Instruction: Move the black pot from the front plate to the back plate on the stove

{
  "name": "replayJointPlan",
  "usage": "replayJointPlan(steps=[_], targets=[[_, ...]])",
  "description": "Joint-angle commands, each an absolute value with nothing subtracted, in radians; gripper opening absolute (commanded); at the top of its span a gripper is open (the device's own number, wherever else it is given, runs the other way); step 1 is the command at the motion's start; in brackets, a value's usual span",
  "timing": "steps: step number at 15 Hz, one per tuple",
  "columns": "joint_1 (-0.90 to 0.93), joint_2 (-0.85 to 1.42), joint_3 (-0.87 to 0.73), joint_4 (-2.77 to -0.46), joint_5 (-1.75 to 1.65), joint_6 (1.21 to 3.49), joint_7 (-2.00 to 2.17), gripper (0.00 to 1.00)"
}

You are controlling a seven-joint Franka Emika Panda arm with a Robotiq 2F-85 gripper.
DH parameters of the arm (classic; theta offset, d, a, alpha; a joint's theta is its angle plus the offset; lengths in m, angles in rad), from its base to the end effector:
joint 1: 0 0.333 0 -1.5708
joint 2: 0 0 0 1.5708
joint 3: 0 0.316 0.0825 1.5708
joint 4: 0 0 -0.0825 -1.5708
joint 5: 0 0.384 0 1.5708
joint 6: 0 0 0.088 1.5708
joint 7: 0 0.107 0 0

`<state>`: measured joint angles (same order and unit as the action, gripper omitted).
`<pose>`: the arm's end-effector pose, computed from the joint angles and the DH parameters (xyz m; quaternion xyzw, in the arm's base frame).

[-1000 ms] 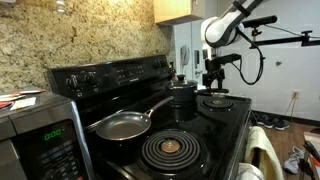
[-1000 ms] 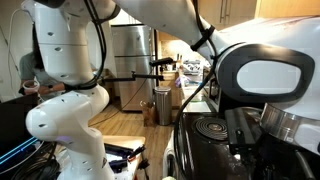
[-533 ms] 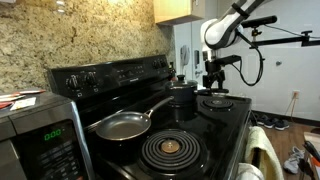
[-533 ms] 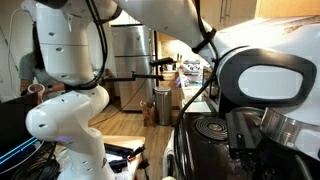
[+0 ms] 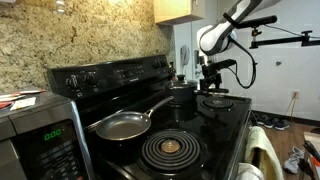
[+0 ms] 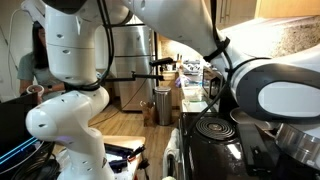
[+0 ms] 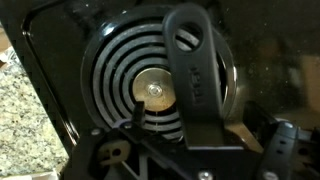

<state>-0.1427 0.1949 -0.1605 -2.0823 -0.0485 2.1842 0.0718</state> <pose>0.5397 -0.1691 0.3273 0.9837 -0.1707 -0.0491 0.0292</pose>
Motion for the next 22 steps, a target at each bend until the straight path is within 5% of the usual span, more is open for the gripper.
replayJointPlan(steps=[1,7,8,15,16,18,22], targets=[[-0.153,0.257,-0.162,-1.992,-0.046,2.182,0.055,1.00],[-0.158,0.343,-0.156,-1.902,-0.022,2.165,0.046,1.00],[-0.158,0.354,-0.156,-1.893,-0.023,2.160,0.047,0.75],[-0.153,0.386,-0.160,-1.853,-0.038,2.153,0.063,0.34],[-0.154,0.386,-0.160,-1.852,-0.038,2.153,0.059,0.76],[-0.154,0.385,-0.161,-1.857,-0.038,2.160,0.063,0.73],[-0.156,0.382,-0.162,-1.862,-0.039,2.162,0.059,0.96]])
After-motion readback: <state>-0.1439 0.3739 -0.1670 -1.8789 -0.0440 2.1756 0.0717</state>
